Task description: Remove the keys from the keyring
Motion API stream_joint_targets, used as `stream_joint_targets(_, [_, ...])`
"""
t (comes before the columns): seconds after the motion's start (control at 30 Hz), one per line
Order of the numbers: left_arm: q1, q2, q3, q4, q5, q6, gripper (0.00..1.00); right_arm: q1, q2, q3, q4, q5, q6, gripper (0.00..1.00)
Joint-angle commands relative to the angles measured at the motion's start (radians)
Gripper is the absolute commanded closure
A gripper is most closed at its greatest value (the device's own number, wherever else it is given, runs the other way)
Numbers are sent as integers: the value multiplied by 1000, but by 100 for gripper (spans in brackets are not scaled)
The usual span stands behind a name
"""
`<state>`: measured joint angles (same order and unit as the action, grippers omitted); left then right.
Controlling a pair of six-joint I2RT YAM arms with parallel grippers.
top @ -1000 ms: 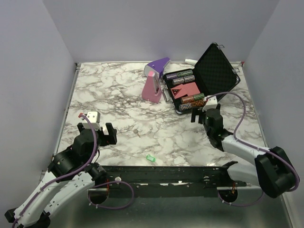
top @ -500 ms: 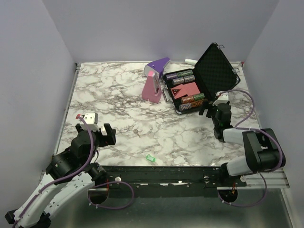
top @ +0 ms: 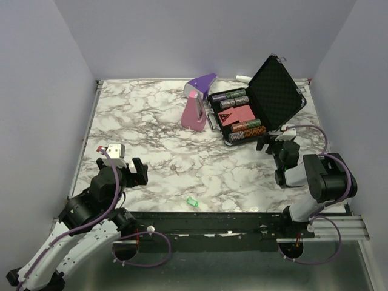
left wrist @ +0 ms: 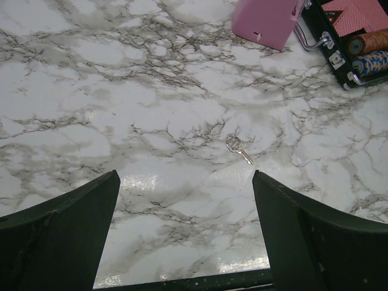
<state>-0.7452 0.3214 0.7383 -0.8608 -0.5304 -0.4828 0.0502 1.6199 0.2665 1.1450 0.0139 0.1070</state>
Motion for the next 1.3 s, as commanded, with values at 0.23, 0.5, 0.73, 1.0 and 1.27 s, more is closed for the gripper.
stream_joint_targets(0.23, [6,33,4,26,17,10,1,-6,3,-12,142,-17,-1,0])
stream_joint_targets(0.5, [7,54,3,39,40,21,1,-6,6,-10,137,-17,-3,0])
stream_joint_targets(0.73, [7,73,4,39,53,29,1,-6,6,-10,139,-19,-3,0])
stream_joint_targets(1.0, [7,56,4,36,50,30,1,-7,8,-9,139,-19,-1,0])
stream_joint_targets(1.27, [7,39,6,32,47,29,1,-6,9,-1,125,-17,-1,0])
